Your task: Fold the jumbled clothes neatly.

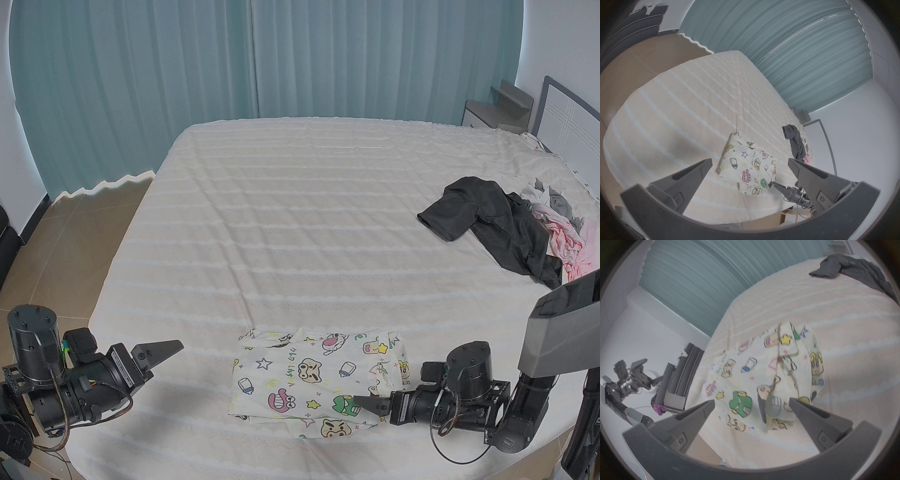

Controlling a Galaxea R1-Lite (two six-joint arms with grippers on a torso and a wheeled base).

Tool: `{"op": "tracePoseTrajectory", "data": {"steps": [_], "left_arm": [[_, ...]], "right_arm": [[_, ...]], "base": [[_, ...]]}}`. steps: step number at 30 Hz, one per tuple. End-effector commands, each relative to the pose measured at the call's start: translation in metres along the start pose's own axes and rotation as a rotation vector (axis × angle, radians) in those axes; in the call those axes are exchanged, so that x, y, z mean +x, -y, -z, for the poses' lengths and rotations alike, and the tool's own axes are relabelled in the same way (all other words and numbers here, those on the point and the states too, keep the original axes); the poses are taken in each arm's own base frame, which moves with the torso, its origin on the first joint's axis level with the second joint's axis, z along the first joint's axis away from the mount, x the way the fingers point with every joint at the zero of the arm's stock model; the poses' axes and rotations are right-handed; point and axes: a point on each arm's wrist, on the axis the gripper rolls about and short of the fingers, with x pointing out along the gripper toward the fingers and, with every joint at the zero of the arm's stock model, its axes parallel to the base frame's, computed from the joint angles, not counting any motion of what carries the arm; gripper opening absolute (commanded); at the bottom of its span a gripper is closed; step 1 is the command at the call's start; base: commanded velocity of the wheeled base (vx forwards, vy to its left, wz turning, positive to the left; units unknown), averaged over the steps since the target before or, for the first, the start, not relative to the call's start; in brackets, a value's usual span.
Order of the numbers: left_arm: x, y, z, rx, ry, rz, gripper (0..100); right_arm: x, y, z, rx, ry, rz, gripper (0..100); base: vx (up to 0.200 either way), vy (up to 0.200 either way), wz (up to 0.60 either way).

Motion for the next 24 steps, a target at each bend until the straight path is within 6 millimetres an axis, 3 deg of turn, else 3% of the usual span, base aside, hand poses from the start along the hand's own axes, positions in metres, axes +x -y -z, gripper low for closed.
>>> {"op": "tracePoseTrajectory", "data": {"steps": [1,6,13,16,24], "left_arm": [[0.0,0.0,0.0,0.0,0.001,0.002,100],[0.0,0.001,0.0,0.0,0.002,0.003,100],[0.0,0.001,0.0,0.0,0.002,0.003,100],[0.0,0.0,0.0,0.0,0.001,0.002,100],[0.001,0.0,0.0,-0.002,-0.004,-0.002,100]], "right_arm": [[-0.026,-0.011,-0.023,0.011,0.126,-0.059,100],[-0.021,-0.009,-0.043,0.021,0.201,-0.065,100],[0.028,0.0,-0.067,0.043,0.188,-0.021,100],[0.044,0.007,-0.071,0.057,0.167,0.008,100],[0.057,0.014,-0.065,0.062,0.137,0.027,100]], "base": [[0.0,0.0,0.0],[0.0,0.0,0.0],[0.0,0.0,0.0],[0.0,0.0,0.0],[0.0,0.0,0.0]]}}
